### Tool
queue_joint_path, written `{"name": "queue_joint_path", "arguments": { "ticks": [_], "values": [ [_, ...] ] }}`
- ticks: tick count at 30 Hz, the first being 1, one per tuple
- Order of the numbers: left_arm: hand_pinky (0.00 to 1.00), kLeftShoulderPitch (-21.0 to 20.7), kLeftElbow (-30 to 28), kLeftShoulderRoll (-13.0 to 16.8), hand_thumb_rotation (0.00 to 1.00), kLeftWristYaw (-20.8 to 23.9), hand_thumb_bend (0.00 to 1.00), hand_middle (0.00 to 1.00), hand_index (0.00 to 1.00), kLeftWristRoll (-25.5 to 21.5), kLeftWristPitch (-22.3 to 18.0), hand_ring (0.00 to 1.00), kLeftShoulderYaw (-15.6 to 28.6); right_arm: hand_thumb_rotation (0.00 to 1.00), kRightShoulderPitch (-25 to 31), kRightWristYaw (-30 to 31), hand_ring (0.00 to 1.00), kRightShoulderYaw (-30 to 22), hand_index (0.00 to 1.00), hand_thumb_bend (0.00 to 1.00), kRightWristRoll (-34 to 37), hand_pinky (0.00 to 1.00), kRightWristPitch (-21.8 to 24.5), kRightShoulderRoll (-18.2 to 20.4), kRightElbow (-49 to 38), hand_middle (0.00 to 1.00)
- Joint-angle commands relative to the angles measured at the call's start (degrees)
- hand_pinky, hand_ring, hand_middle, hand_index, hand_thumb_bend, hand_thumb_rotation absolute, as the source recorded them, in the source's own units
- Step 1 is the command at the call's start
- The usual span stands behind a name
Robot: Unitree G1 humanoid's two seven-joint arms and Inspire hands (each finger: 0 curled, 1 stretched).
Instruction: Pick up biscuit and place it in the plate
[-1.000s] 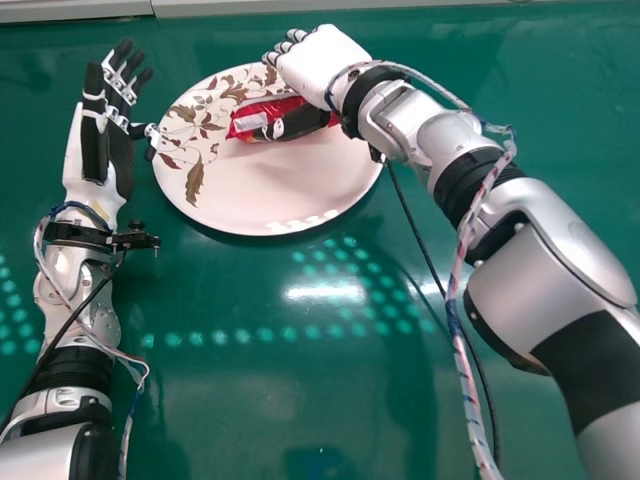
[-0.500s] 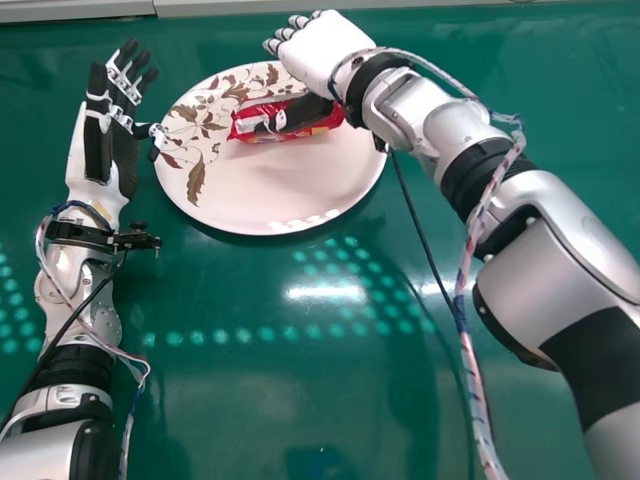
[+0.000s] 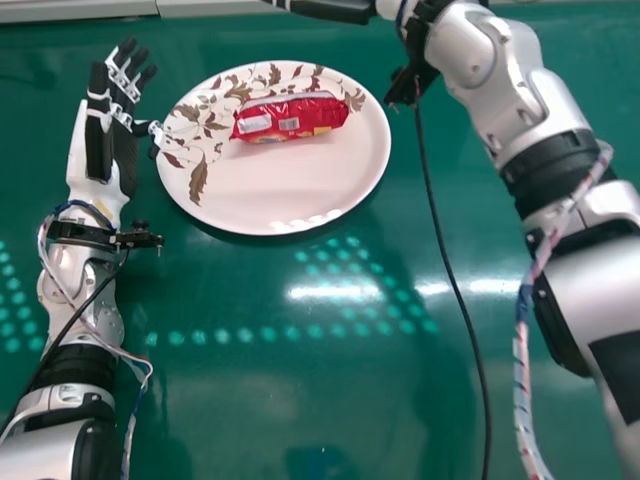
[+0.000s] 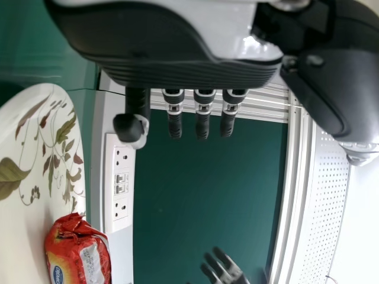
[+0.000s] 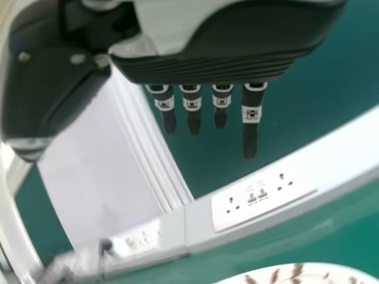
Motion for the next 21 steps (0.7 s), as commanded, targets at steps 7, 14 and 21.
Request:
{"name": "queue_joint_path", "arguments": {
  "ticks": [7,14,21],
  "values": [
    [0.0,3.34,1.53,-2.99,0.95,0.53,1.0,1.0,1.0,-0.3,0.1,1.0,-0.67,0.45,22.84,2.66,0.85,-18.41,0.87,0.69,13.16,0.76,15.72,-5.26,-34.32,0.89],
    [0.0,3.53,0.33,-3.58,0.96,2.05,1.0,1.0,1.0,0.95,0.77,1.0,-1.5,0.4,45.58,0.29,0.78,-32.42,0.82,0.57,22.7,0.66,22.72,-2.32,-57.49,0.82],
    [0.0,5.1,-1.78,-4.28,0.97,5.75,1.0,0.96,1.0,3.31,1.26,0.96,-2.71,0.28,61.85,-3.54,0.78,-41.04,0.81,0.48,31.35,0.63,18.75,5.05,-66.12,0.81]
  ]
}}
